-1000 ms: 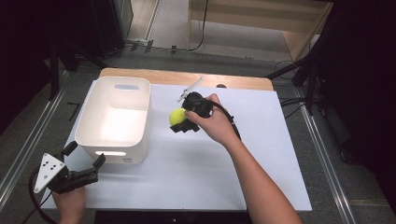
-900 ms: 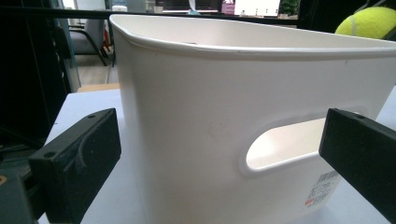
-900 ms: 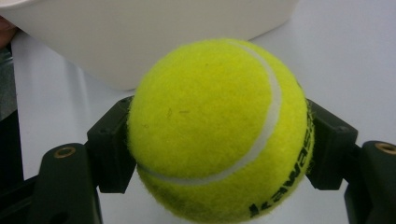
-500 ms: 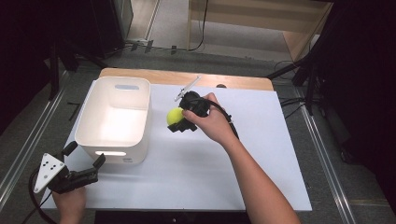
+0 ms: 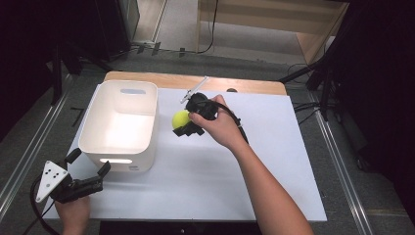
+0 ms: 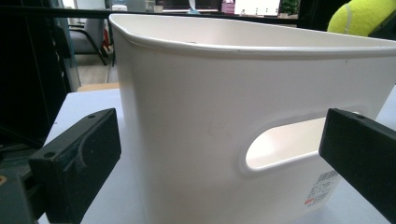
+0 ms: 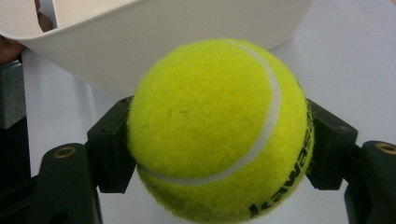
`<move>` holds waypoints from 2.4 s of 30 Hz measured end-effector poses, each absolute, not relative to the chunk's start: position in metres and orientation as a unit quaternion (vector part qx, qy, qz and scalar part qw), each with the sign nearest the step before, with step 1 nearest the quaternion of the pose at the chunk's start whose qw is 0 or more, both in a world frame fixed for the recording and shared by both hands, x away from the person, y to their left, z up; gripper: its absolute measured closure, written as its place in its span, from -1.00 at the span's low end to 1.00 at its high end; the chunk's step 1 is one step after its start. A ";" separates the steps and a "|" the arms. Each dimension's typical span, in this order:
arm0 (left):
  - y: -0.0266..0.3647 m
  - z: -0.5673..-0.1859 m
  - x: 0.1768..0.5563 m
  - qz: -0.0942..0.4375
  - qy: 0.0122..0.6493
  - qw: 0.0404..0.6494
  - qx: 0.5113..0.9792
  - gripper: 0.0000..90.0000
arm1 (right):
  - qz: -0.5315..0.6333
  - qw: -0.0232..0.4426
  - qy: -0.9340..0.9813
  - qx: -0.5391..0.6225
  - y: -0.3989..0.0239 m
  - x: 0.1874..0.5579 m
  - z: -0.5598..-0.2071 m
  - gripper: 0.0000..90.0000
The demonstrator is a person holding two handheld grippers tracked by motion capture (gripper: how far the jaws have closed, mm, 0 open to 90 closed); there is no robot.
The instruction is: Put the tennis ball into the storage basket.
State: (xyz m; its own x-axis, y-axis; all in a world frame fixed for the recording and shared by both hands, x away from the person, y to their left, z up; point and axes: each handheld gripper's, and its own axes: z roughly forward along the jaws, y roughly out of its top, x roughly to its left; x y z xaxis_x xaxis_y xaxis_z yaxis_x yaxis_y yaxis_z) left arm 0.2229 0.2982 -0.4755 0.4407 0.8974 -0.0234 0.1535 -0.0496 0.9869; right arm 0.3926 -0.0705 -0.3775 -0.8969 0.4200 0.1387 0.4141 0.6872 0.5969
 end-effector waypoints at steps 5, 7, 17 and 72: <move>0.298 -0.476 0.223 0.335 0.408 0.556 0.643 -1.00 | 0.325 0.006 0.918 0.225 -0.068 0.392 -0.376 -0.47; 0.298 -0.476 0.223 0.335 0.408 0.555 0.643 -1.00 | 0.325 0.004 0.919 0.224 -0.067 0.392 -0.375 -0.47; 0.298 -0.476 0.223 0.335 0.409 0.554 0.643 -1.00 | 0.326 0.005 0.920 0.217 -0.060 0.393 -0.373 -0.47; 0.298 -0.476 0.224 0.334 0.407 0.555 0.643 -1.00 | 0.327 0.008 0.927 0.184 -0.020 0.392 -0.350 -0.47</move>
